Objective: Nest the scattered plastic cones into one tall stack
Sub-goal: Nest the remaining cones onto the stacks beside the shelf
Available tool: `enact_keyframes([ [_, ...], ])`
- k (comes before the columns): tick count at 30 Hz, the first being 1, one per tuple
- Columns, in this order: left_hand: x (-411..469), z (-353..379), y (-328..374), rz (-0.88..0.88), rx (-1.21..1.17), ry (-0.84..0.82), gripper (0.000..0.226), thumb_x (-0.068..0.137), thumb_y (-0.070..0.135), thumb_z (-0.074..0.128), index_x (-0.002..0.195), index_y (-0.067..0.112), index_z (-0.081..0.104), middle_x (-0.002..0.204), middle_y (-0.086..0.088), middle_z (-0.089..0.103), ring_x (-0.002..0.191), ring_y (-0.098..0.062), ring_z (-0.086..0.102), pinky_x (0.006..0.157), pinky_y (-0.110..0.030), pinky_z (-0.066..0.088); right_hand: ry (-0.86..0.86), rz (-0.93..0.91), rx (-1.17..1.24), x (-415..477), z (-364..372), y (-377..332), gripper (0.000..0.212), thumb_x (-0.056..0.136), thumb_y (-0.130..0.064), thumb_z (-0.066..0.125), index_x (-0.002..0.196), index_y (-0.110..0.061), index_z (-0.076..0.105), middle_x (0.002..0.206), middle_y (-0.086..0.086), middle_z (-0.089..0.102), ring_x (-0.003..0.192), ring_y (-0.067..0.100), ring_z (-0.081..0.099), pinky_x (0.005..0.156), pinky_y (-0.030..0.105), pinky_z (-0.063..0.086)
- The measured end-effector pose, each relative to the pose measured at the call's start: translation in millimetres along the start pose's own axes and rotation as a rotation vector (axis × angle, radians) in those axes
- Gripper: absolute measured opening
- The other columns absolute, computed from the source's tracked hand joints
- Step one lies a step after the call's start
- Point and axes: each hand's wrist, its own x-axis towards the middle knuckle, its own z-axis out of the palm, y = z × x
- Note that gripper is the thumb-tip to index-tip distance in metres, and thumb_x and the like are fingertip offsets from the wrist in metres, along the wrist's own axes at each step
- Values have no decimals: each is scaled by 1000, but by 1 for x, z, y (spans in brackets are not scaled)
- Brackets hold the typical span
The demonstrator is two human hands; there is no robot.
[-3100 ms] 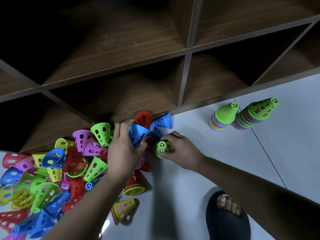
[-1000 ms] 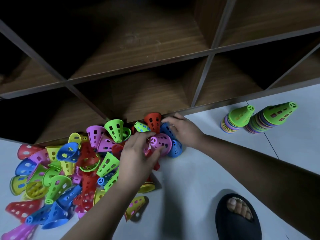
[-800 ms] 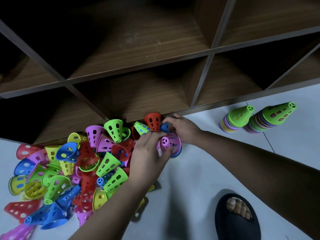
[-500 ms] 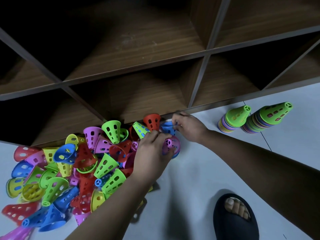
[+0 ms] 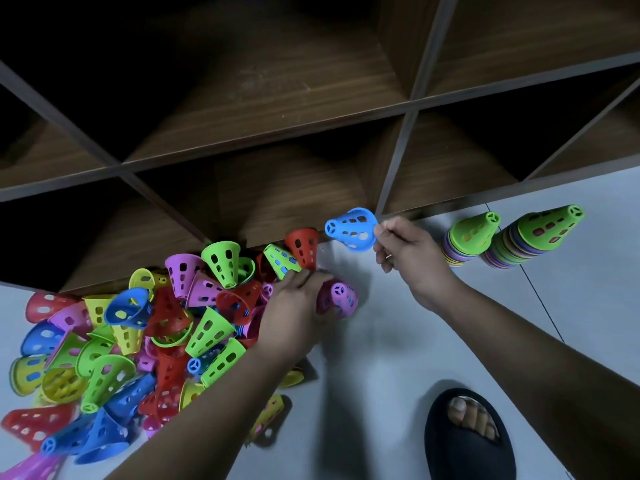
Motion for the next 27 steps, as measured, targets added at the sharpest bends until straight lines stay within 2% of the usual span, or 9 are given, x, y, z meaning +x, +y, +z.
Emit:
enact_keyframes([
  [3,2,-13,-18,-48,54,49,48,81,37,84,125,30,68,115,5,68,105,-23,57,86,-39,53,-112,144,173,-11,4,-1,23,108,-13,58,85,-10,62,73,8,60,62,21,54,56,32,39],
  [5,7,-21,-31,-105,88,98,46,83,35,86,125,24,70,115,1,67,106,-25,59,82,-39,54,-191,220,170,-17,6,2,20,108,-10,57,88,-9,64,73,9,59,63,22,54,57,32,39],
  [9,22,-35,-48,-214,116,153,40,86,28,84,123,20,70,116,-3,67,107,-30,62,80,-40,53,-258,289,-45,-20,7,14,24,107,-11,56,84,-10,61,72,8,62,61,19,54,59,32,40],
  [15,45,-42,-58,-391,125,135,47,94,44,75,133,18,64,122,-6,71,103,-30,71,81,-44,61,-256,340,-310,-15,11,32,19,105,-14,58,90,-4,62,72,5,64,67,22,57,59,31,43],
  [17,50,-43,-58,-418,172,90,49,97,48,70,135,19,62,115,-7,75,97,-32,73,80,-44,62,-267,328,-422,-12,12,36,16,100,-16,61,86,-10,62,76,4,66,71,21,58,62,33,46],
  [19,54,-42,-57,-446,212,45,50,98,52,66,136,20,60,100,-7,77,90,-32,74,81,-45,62,-252,293,-561,-6,14,40,11,94,-19,64,84,-19,65,86,-2,70,79,19,61,71,36,51],
  [22,60,-41,-55,-486,211,2,50,101,51,63,138,19,58,90,-6,75,81,-31,73,78,-44,62,-186,209,-675,6,21,35,9,98,-28,65,96,-20,69,100,-6,72,98,17,65,83,32,50],
  [25,65,-39,-53,-493,183,-18,50,101,49,65,138,18,56,90,-6,73,79,-30,73,73,-43,63,-174,200,-610,21,36,29,25,98,-42,69,109,-19,68,110,-7,70,107,15,63,94,31,49],
  [27,68,-38,-53,-488,181,-17,47,100,47,68,136,19,57,92,-7,74,83,-32,74,76,-43,62,-231,247,-550,29,48,25,38,95,-49,72,120,-21,65,114,-10,67,110,12,62,95,31,48],
])
